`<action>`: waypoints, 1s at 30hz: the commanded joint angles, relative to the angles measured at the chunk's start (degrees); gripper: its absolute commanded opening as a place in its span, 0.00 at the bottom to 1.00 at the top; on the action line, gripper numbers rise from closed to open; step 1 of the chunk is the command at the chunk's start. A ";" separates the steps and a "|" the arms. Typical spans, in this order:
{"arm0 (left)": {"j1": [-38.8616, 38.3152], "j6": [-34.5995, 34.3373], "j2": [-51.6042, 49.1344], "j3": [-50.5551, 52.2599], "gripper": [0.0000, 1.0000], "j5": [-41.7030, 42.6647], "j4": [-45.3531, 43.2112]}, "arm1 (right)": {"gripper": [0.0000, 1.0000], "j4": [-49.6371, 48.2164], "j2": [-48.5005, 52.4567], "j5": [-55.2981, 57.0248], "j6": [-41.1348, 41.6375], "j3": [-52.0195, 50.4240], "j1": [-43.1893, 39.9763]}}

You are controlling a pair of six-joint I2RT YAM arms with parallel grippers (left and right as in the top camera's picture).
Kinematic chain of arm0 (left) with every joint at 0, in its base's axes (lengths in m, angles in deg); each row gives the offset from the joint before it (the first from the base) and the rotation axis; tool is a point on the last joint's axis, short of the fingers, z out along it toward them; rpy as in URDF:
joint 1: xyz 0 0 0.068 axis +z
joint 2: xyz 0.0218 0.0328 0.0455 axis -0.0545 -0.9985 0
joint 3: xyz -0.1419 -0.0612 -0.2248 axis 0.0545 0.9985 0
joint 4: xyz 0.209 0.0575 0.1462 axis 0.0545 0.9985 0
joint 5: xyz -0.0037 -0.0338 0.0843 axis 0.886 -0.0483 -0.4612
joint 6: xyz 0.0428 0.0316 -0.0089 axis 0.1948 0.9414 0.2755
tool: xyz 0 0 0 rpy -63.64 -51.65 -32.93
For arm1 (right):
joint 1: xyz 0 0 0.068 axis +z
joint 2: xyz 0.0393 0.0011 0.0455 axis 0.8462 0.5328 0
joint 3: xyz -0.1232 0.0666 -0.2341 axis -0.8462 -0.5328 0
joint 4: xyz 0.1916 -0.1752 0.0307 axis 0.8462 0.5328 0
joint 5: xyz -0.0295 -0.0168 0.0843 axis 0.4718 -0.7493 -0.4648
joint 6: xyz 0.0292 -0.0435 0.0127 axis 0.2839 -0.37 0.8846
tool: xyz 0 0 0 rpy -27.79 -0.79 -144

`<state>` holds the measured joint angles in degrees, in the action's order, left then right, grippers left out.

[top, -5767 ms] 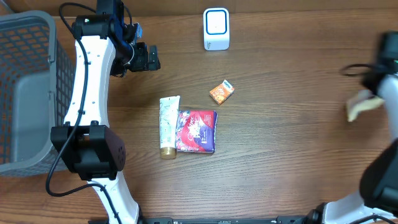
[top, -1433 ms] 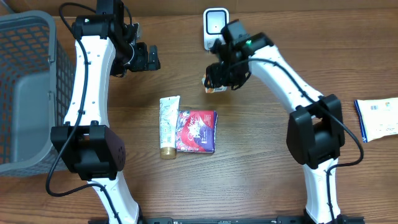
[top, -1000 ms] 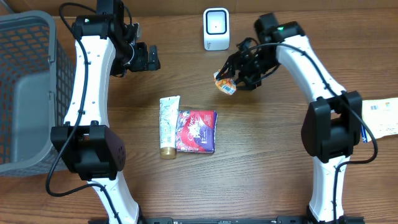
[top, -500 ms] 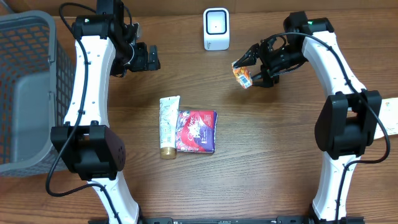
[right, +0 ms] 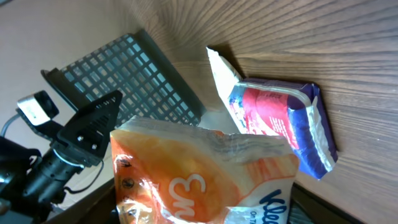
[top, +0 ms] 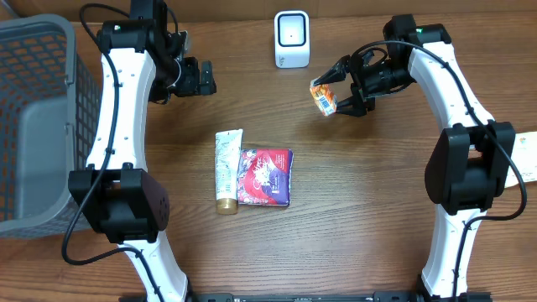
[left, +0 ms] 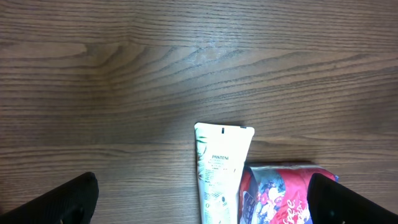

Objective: Scan the item barcode
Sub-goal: 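Hold the tissue pack in front of the white scanner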

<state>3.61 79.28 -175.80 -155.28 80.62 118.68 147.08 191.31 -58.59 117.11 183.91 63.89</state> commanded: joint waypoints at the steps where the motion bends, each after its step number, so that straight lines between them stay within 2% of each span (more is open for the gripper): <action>1: 0.24 1.29 0.90 -0.79 1.00 -0.33 -0.09 | 0.67 -0.09 -0.79 -1.64 1.05 1.20 -0.22; 9: 0.24 1.29 0.90 -0.79 1.00 -0.33 -0.09 | 0.67 -0.11 -0.79 -1.62 1.05 1.20 -0.22; 14: 0.24 1.29 0.90 -0.79 0.99 -0.33 -0.09 | 0.57 -3.41 -0.79 1.51 -1.57 1.20 -0.22; 20: 0.24 1.29 0.90 -0.79 1.00 -0.33 -0.09 | 0.53 -19.69 -0.79 10.51 -8.85 1.20 0.59; 26: 0.24 1.29 0.90 -0.79 1.00 -0.33 -0.09 | 0.54 -34.82 -0.79 19.17 -14.51 1.20 1.77; 30: 0.24 1.29 0.90 -0.79 1.00 -0.33 -0.09 | 0.58 -44.17 -0.76 31.19 -21.24 1.20 4.26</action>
<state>3.61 79.28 -175.80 -155.28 80.62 118.66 107.02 191.31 -38.35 103.15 183.91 65.99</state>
